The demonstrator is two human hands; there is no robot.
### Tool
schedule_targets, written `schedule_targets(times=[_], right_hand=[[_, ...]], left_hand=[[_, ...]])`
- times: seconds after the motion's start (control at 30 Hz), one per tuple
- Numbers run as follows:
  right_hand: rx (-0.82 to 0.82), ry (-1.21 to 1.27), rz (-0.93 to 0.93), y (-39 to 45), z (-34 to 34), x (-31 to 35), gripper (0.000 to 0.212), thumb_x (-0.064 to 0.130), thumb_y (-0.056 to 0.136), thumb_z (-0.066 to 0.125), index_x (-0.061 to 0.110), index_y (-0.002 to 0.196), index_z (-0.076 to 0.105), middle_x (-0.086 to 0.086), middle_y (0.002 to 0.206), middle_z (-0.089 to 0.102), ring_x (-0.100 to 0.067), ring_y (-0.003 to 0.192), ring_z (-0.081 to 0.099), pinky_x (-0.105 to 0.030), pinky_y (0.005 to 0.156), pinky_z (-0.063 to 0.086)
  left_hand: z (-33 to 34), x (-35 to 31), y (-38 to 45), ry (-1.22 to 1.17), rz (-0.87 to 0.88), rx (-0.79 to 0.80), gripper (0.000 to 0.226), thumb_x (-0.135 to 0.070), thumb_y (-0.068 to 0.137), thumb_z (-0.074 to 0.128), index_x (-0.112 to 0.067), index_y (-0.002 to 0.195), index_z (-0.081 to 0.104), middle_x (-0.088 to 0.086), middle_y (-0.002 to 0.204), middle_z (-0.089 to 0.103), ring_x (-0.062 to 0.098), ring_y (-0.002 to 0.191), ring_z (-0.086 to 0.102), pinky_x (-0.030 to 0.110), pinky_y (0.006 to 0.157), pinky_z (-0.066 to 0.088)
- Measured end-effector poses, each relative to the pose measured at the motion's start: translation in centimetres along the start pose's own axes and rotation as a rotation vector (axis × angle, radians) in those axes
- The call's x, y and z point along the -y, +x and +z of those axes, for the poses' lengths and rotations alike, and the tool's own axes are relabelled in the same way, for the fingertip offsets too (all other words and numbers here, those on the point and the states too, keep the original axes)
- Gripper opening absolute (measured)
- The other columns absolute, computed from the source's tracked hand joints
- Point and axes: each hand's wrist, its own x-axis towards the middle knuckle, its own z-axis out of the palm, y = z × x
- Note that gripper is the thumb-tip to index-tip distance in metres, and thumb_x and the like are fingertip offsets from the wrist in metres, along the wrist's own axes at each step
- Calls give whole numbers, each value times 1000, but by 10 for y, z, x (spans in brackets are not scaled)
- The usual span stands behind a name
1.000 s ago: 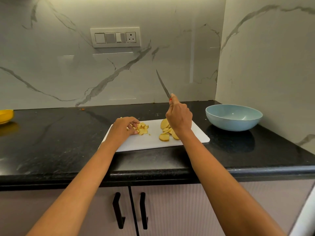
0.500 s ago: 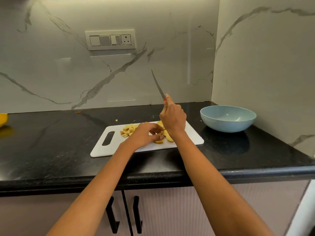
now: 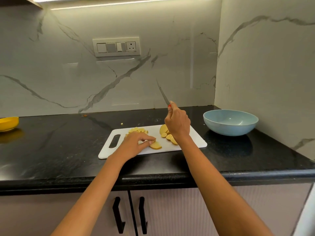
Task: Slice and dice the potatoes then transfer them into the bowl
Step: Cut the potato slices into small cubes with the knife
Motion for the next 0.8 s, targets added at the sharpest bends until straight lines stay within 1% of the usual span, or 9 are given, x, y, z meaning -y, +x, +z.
schedule_targets(times=[0.1, 0.17, 0.27, 0.37, 0.47, 0.5, 0.57, 0.67, 0.8], right_hand=[[88, 110, -10, -9, 0, 3, 26, 24, 96, 50, 8, 115, 59, -5, 92, 65, -12, 76, 55, -25, 70, 46], [165, 102, -13, -16, 2, 4, 25, 24, 92, 59, 7, 111, 61, -6, 94, 65, -14, 78, 55, -26, 73, 46], [190, 107, 33, -20, 0, 1, 27, 23, 89, 63, 7, 110, 62, -7, 98, 65, -14, 81, 55, -26, 75, 44], [227, 127, 38, -20, -4, -2, 28, 22, 84, 69, 9, 108, 65, -3, 93, 64, -13, 80, 54, -26, 76, 45], [397, 193, 21, -23, -7, 1, 30, 20, 78, 75, 12, 106, 68, 1, 78, 64, -14, 71, 61, -31, 74, 54], [457, 212, 25, -23, -8, 2, 30, 18, 77, 76, 11, 105, 68, -1, 78, 66, -15, 70, 63, -30, 72, 56], [541, 218, 33, -23, -8, 2, 27, 13, 77, 75, 8, 102, 68, -7, 84, 69, -17, 72, 65, -28, 69, 57], [570, 171, 34, -21, -10, 2, 22, 11, 80, 72, 5, 101, 69, -9, 90, 68, -18, 74, 64, -21, 65, 54], [564, 151, 9, -22, -10, 2, 20, 10, 81, 71, 7, 101, 68, -9, 91, 68, -18, 75, 64, -23, 69, 54]], left_hand=[[-9, 11, -11, -90, -65, -63, 27, -3, 91, 53, -16, 110, 68, -4, 104, 68, 11, 107, 58, 25, 98, 39], [-11, 10, -12, -98, -92, -74, 27, -4, 90, 55, -16, 111, 68, -5, 101, 67, 10, 101, 57, 19, 92, 38], [-8, 5, -8, -97, -113, -89, 24, -11, 84, 66, -18, 107, 70, -5, 89, 68, 13, 85, 57, 13, 76, 40], [-4, 2, -2, -79, -146, -113, 25, -14, 79, 71, -20, 104, 71, -7, 81, 67, 11, 81, 57, 22, 81, 43], [0, -6, 4, -81, -163, -173, 27, -13, 81, 69, -15, 108, 69, 3, 89, 70, 9, 82, 57, 22, 80, 43], [2, -10, 5, -91, -161, -195, 28, -13, 82, 68, -14, 109, 68, 6, 93, 71, 9, 82, 58, 21, 79, 42], [4, -15, 8, -128, -172, -211, 30, -13, 82, 68, -12, 112, 67, 9, 97, 71, 11, 84, 59, 21, 78, 41], [4, -18, 9, -178, -188, -208, 32, -12, 82, 68, -11, 114, 65, 11, 100, 70, 14, 90, 62, 21, 79, 40], [3, -23, 7, -227, -189, -182, 32, -11, 83, 66, -10, 115, 64, 11, 102, 70, 11, 90, 61, 14, 75, 40]])
